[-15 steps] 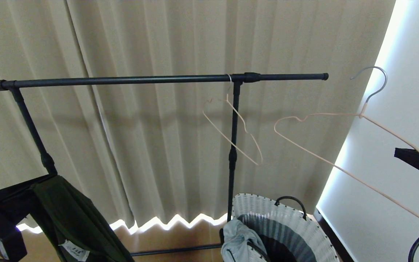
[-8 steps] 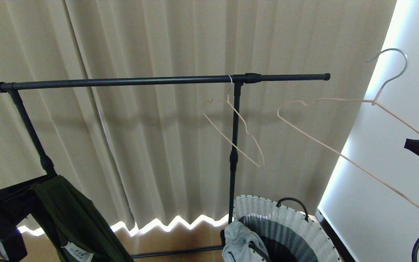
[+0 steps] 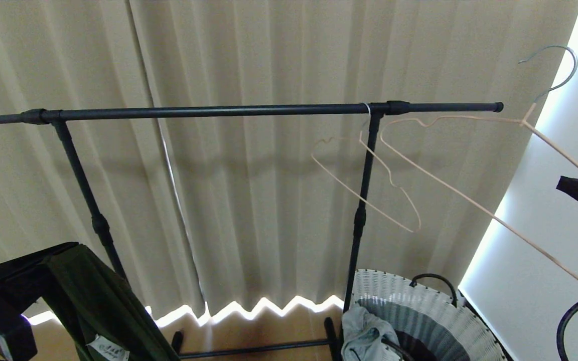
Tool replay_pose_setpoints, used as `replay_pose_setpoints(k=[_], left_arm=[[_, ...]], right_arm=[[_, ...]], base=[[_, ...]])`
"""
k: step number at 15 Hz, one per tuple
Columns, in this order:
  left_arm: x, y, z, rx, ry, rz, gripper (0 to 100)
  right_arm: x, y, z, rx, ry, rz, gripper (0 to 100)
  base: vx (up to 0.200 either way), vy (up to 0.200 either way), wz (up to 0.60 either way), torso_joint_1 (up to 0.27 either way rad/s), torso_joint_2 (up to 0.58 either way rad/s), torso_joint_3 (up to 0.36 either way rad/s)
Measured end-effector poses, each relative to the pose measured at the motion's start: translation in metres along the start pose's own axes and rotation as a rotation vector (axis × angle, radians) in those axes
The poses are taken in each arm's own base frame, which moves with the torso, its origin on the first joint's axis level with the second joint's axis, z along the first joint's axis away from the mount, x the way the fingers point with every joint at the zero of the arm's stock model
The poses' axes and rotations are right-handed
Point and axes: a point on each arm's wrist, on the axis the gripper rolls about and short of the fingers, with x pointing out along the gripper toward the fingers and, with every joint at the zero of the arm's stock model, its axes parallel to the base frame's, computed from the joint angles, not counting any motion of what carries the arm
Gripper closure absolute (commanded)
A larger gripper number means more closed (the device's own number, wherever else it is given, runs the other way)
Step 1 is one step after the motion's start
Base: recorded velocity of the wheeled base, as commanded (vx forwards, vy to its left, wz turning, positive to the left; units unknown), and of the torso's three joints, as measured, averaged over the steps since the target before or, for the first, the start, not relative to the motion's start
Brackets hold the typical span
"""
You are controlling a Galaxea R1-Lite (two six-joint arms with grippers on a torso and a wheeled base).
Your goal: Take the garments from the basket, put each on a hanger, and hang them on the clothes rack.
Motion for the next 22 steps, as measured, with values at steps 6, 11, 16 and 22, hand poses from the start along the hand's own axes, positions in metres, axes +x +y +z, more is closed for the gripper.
replay_pose_setpoints(k=[6, 11, 16, 22], left_arm=[[0.0, 0.0, 0.0, 0.001, 0.001, 0.0, 100], [0.001, -0.001, -0.001, 0.034, 0.007, -0.008, 100], [0.019, 0.003, 0.01, 0.017, 0.051, 0.032, 100], [0.084, 0.011, 0.049, -0.161, 0.108, 0.149, 100]], right_arm=[[0.001, 0.003, -0.007, -0.001, 0.033, 0.067, 100], [0.006, 0.028, -0.022, -0.022, 0.102, 0.235, 100], [0.012, 0.059, -0.031, -0.026, 0.163, 0.423, 100], [0.004, 0.089, -0.032, 0.057, 0.209, 0.598, 100]], base=[[0.0, 0.133, 0.0, 0.0, 0.0, 0.001], [0.0, 0.0, 0.0, 0.0, 0.0, 0.0], [0.0, 0.0, 0.0, 0.0, 0.0, 0.0], [0.0, 0.0, 0.0, 0.0, 0.0, 0.0]])
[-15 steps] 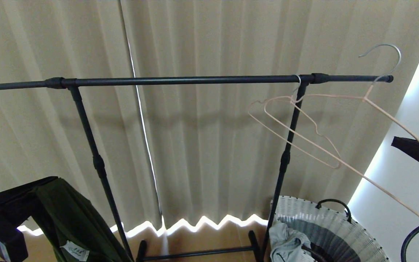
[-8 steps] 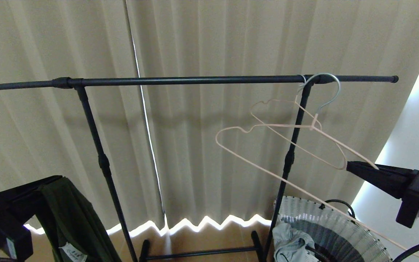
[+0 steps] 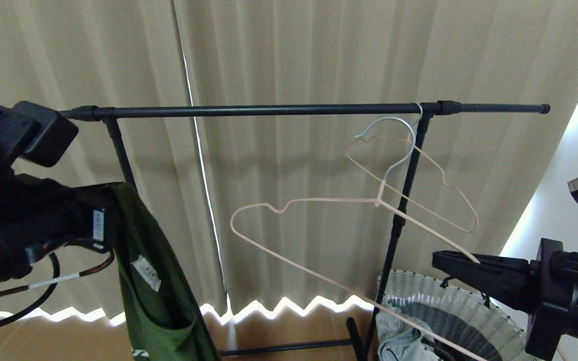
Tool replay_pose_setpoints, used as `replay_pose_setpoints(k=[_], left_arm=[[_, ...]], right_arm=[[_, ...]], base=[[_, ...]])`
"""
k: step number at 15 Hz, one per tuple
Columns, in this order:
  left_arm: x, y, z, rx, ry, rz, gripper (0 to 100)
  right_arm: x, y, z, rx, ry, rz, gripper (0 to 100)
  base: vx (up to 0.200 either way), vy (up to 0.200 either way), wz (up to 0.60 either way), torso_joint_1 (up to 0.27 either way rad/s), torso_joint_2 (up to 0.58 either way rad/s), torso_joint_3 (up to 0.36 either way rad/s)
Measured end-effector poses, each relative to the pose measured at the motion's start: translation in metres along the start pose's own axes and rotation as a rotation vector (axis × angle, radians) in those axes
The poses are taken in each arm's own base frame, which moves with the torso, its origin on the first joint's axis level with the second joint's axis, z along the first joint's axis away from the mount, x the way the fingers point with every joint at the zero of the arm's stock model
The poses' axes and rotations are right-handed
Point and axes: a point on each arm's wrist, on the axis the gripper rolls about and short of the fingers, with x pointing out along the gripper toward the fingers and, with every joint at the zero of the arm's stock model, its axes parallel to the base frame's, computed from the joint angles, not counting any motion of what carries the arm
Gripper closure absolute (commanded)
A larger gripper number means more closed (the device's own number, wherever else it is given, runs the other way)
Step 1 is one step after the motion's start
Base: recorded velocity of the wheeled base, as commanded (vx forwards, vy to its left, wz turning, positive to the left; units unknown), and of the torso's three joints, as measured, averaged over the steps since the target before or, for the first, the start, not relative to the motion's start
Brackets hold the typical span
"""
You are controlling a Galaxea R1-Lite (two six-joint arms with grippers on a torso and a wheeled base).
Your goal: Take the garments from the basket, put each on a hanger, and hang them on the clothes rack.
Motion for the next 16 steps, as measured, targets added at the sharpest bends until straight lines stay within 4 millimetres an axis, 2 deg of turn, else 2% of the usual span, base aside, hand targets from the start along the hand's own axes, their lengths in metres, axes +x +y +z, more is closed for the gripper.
replay_pose_setpoints(k=[4, 6, 10, 16], left_arm=[[0.041, -0.023, 0.02, -0.11, 0.03, 0.067, 100], [0.053, -0.033, 0.026, -0.116, 0.032, 0.061, 100], [0.065, -0.04, 0.026, -0.124, 0.046, 0.054, 100], [0.067, -0.042, 0.025, -0.126, 0.055, 0.054, 100]], right_arm=[[0.004, 0.012, 0.008, 0.027, -0.066, 0.077, 100], [0.008, 0.014, 0.008, 0.028, -0.075, 0.092, 100], [0.016, 0.018, 0.007, 0.025, -0.053, 0.111, 100], [0.04, 0.019, 0.014, 0.016, -0.115, 0.112, 100]], base=[[0.0, 0.0, 0.0, 0.0, 0.0, 0.0], [0.0, 0.0, 0.0, 0.0, 0.0, 0.0], [0.0, 0.0, 0.0, 0.0, 0.0, 0.0], [0.0, 0.0, 0.0, 0.0, 0.0, 0.0]])
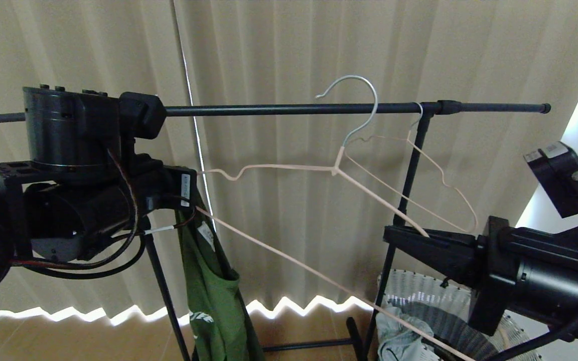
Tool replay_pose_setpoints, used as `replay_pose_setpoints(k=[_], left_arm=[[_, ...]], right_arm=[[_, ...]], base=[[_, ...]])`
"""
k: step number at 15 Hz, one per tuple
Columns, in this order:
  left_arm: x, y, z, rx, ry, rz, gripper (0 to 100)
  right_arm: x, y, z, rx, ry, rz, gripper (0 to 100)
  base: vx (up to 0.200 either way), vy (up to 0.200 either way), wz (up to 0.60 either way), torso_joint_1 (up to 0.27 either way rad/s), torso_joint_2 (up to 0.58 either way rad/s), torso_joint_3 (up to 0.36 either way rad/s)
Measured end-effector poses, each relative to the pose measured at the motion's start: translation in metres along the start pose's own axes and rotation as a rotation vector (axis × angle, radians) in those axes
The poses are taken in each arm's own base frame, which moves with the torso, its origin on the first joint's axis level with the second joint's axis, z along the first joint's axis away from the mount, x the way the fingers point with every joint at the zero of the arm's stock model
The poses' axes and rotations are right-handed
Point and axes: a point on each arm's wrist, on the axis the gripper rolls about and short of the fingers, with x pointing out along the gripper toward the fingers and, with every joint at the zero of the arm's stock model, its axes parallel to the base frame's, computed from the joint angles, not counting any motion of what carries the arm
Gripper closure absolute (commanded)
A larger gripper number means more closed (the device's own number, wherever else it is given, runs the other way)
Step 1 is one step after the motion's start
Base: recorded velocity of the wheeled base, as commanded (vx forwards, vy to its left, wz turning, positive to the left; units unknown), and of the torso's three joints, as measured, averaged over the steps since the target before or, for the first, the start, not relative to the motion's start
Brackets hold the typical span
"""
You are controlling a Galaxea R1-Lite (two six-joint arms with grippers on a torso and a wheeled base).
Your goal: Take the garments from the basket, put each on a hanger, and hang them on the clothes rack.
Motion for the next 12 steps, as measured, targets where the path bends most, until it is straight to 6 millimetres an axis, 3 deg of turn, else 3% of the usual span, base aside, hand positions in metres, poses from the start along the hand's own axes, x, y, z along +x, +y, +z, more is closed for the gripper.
replay_pose_setpoints(k=[7, 12], left_arm=[[-0.004, 0.003, 0.001, -0.018, -0.007, 0.062, 100], [-0.011, 0.009, -0.001, -0.026, -0.009, 0.085, 100]], right_arm=[[0.032, -0.006, -0.007, 0.008, 0.057, -0.028, 100], [0.04, -0.01, -0.01, 0.006, 0.057, -0.134, 100]], base=[[0.0, 0.0, 0.0, 0.0, 0.0, 0.0], [0.0, 0.0, 0.0, 0.0, 0.0, 0.0]])
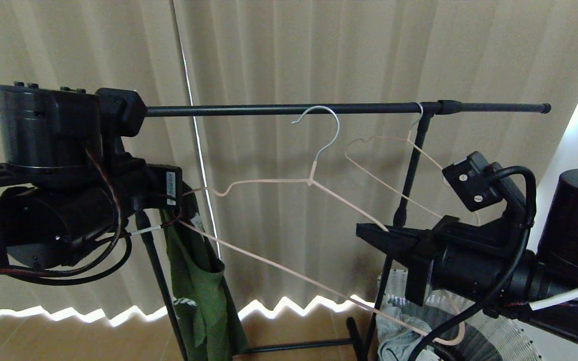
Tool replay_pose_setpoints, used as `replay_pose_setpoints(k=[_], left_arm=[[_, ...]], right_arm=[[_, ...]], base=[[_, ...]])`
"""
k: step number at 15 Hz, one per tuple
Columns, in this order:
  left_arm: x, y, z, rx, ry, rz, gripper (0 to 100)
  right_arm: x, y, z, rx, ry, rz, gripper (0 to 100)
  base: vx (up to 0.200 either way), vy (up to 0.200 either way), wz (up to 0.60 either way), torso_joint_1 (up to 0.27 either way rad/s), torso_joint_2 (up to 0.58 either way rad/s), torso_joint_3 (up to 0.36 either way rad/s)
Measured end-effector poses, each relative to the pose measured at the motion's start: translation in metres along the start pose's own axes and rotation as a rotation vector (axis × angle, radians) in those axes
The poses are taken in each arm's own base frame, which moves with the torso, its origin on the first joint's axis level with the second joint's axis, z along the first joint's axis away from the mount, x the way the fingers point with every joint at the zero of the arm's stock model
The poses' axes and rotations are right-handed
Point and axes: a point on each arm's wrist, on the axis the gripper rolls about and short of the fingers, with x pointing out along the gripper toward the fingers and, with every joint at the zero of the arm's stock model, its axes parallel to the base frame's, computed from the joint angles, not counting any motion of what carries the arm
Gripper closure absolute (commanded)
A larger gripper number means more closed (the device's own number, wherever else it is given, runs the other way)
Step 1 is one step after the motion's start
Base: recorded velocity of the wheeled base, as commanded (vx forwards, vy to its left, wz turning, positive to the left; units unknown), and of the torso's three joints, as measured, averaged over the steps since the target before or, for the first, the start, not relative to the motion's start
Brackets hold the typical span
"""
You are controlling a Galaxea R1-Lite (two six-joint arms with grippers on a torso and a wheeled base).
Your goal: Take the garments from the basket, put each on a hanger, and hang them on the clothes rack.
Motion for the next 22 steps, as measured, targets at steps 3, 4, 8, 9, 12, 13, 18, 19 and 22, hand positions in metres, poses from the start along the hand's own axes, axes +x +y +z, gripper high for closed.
replay_pose_setpoints(k=[3, 4, 8, 9, 12, 13, 18, 19, 22], left_arm=[[-0.002, 0.0, -0.004, 0.007, 0.009, -0.003, 100], [-0.003, 0.0, -0.004, 0.008, 0.008, -0.003, 100], [-0.012, -0.005, -0.003, 0.012, -0.006, -0.035, 100], [-0.015, -0.007, -0.003, 0.012, -0.01, -0.045, 100], [-0.023, -0.015, -0.001, 0.016, -0.029, -0.09, 100], [-0.026, -0.018, -0.001, 0.02, -0.033, -0.109, 100], [-0.051, -0.042, 0.002, 0.042, -0.071, -0.253, 100], [-0.058, -0.048, 0.003, 0.045, -0.083, -0.291, 100], [-0.073, -0.059, 0.008, 0.037, -0.132, -0.448, 100]], right_arm=[[0.002, 0.0, 0.003, 0.001, -0.011, -0.006, 100], [0.003, 0.0, 0.004, 0.002, -0.014, -0.008, 100], [0.01, 0.0, 0.009, 0.003, -0.026, -0.008, 100], [0.012, 0.0, 0.01, 0.003, -0.039, -0.005, 100], [0.022, 0.002, 0.007, -0.001, -0.054, 0.006, 100], [0.025, 0.002, 0.006, -0.001, -0.047, 0.008, 100], [0.036, 0.003, 0.003, -0.003, -0.029, 0.009, 100], [0.037, 0.003, 0.002, -0.003, -0.025, 0.01, 100], [0.041, 0.005, 0.0, -0.003, -0.018, 0.016, 100]], base=[[0.0, 0.0, 0.0, 0.0, 0.0, 0.0], [0.0, 0.0, 0.0, 0.0, 0.0, 0.0], [0.0, 0.0, 0.0, 0.0, 0.0, 0.0], [0.0, 0.0, 0.0, 0.0, 0.0, 0.0], [0.0, 0.0, 0.0, 0.0, 0.0, 0.0], [0.0, 0.0, 0.0, 0.0, 0.0, 0.0], [0.0, 0.0, 0.0, 0.0, 0.0, 0.0], [0.0, 0.0, 0.0, 0.0, 0.0, 0.0], [0.0, 0.0, 0.0, 0.0, 0.0, 0.0]])
